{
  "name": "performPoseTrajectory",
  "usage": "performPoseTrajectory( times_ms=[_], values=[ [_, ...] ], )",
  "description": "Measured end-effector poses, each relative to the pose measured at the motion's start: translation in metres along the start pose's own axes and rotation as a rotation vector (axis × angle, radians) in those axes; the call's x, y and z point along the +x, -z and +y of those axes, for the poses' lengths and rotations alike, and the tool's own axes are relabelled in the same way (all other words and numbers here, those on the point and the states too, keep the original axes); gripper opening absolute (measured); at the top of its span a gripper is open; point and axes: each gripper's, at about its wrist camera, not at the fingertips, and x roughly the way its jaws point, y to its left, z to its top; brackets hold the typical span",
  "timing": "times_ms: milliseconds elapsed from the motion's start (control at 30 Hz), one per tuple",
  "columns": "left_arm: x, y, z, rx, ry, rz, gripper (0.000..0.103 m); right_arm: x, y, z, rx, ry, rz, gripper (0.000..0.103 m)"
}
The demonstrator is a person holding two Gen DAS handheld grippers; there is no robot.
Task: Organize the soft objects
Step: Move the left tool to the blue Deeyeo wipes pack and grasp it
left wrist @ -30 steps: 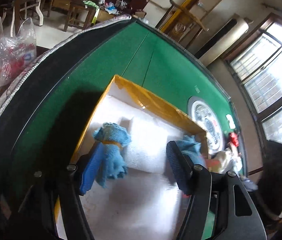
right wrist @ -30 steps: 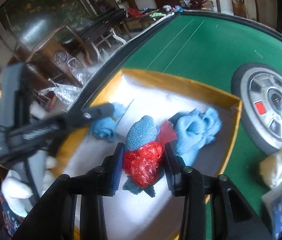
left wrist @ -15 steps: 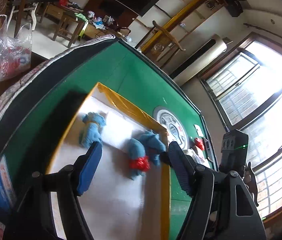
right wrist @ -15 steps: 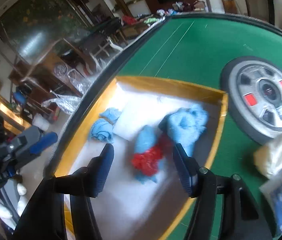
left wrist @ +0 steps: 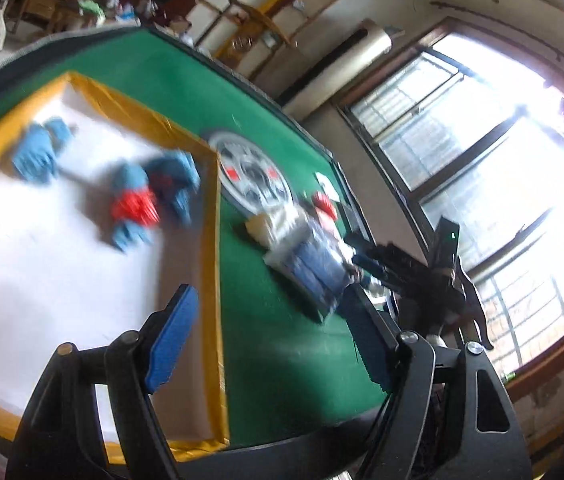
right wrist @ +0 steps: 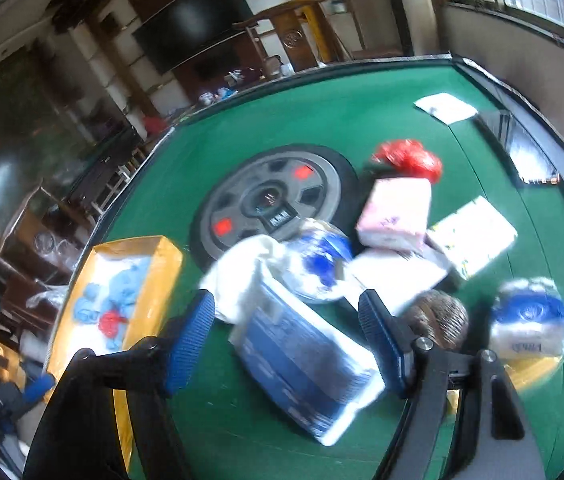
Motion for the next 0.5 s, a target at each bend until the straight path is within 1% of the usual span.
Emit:
performPoseTrajectory(
  times_ms=[100,167,200,300,333,400,433,467,500],
  values=[
    [0.015,0.012,-0.009,0.005,-0.007,0.059,0.074,0.004,0.003,-0.018,0.033,-0.024,0.017,0.069],
    [0.019,0.016,-0.017,0.018,-0.012,0.075,0.074,0.010,0.006,-0.022,0.032,-0.032,0.028,0.069],
    [0.019,0.017,-0.020,0.026,-0.016,0.077,0.074,0.012,0.008,-0.023,0.034,-0.064,0.042,0.070],
    [0.018,0.017,-0.030,0.051,-0.031,0.081,0.074,0.010,0.019,-0.016,0.013,-0.200,0.080,0.070],
    [0.018,0.017,-0.033,0.055,-0.035,0.080,0.074,0.009,0.027,-0.011,-0.001,-0.272,0.106,0.070],
    [0.020,0.019,-0.038,0.065,-0.041,0.085,0.074,0.008,0.041,0.001,-0.014,-0.459,0.191,0.070],
    [0.022,0.020,-0.041,0.072,-0.048,0.090,0.074,0.006,0.048,0.007,-0.029,-0.524,0.224,0.070],
    [0.025,0.021,-0.043,0.078,-0.055,0.099,0.074,0.002,0.055,0.012,-0.056,-0.572,0.246,0.070],
    [0.027,0.022,-0.042,0.082,-0.061,0.108,0.074,-0.006,0.061,0.015,-0.088,-0.579,0.237,0.070]
  ],
)
